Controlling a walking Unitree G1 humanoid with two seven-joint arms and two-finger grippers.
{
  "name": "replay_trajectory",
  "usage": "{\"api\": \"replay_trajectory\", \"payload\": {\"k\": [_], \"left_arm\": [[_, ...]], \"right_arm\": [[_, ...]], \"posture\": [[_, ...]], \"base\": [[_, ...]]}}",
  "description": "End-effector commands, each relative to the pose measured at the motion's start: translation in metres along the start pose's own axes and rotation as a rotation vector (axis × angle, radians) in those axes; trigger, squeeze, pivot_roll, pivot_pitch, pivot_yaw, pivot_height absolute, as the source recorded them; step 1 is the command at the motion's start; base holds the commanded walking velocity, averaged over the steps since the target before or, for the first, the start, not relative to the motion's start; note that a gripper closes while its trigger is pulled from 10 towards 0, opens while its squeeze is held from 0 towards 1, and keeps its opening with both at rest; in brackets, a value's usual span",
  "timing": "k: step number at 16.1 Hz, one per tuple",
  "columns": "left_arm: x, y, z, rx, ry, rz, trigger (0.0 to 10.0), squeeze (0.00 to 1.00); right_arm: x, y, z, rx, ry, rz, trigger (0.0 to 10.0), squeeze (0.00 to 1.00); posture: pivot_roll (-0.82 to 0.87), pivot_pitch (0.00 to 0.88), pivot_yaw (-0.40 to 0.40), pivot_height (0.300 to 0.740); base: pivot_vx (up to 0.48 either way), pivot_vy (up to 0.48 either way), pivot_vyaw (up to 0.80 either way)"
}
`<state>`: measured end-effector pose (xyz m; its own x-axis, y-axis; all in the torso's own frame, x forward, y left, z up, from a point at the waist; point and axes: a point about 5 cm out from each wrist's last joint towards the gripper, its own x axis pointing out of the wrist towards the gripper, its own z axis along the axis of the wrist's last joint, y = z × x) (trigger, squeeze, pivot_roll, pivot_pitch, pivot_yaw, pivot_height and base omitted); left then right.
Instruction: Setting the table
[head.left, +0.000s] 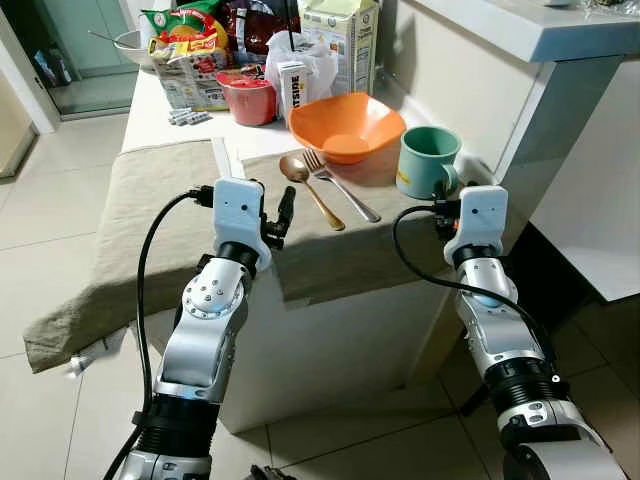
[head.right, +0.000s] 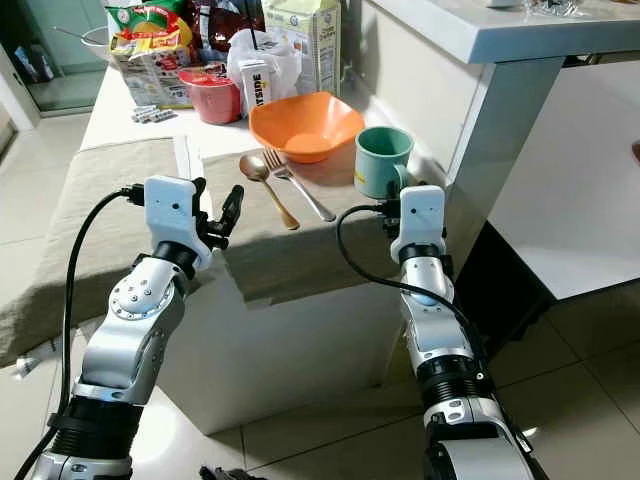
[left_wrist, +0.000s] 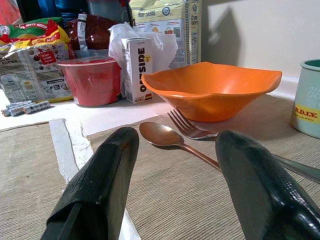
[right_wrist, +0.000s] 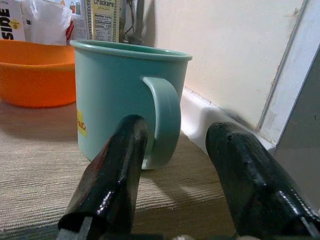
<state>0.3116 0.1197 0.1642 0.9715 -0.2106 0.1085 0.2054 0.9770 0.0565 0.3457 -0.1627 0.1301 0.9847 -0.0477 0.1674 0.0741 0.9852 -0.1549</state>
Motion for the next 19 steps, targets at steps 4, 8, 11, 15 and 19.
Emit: {"api": "replay_trajectory", "payload": {"k": [4,8,11,15,19], "left_arm": [[0.002,0.001,0.005,0.004,-0.007,0.001,10.0,0.00],[0.002,0.002,0.003,0.011,0.002,0.008,10.0,0.00],[0.002,0.001,0.002,0.014,0.009,0.010,10.0,0.00],[0.003,0.001,0.001,0.020,0.018,0.014,10.0,0.00],[0.003,-0.001,0.004,0.010,0.002,0.003,10.0,0.00]], "right_arm": [[0.003,0.002,0.004,0.026,-0.018,0.011,0.0,0.00],[0.001,0.003,0.003,0.031,-0.022,0.022,0.0,0.00],[0.001,0.004,0.003,0.032,-0.026,0.029,0.0,0.00],[-0.001,0.005,0.003,0.032,-0.032,0.039,0.0,0.00],[0.001,0.005,0.013,0.005,-0.092,0.039,0.0,0.00]], "posture": [[-0.05,0.000,0.078,0.740],[-0.05,0.000,0.079,0.740],[-0.05,0.000,0.079,0.740],[-0.06,0.000,0.077,0.740],[-0.06,0.000,0.077,0.740]], "base": [[0.000,0.000,0.00],[0.000,0.000,0.00],[0.000,0.000,0.00],[0.000,0.000,0.00],[0.000,0.000,0.00]]}}
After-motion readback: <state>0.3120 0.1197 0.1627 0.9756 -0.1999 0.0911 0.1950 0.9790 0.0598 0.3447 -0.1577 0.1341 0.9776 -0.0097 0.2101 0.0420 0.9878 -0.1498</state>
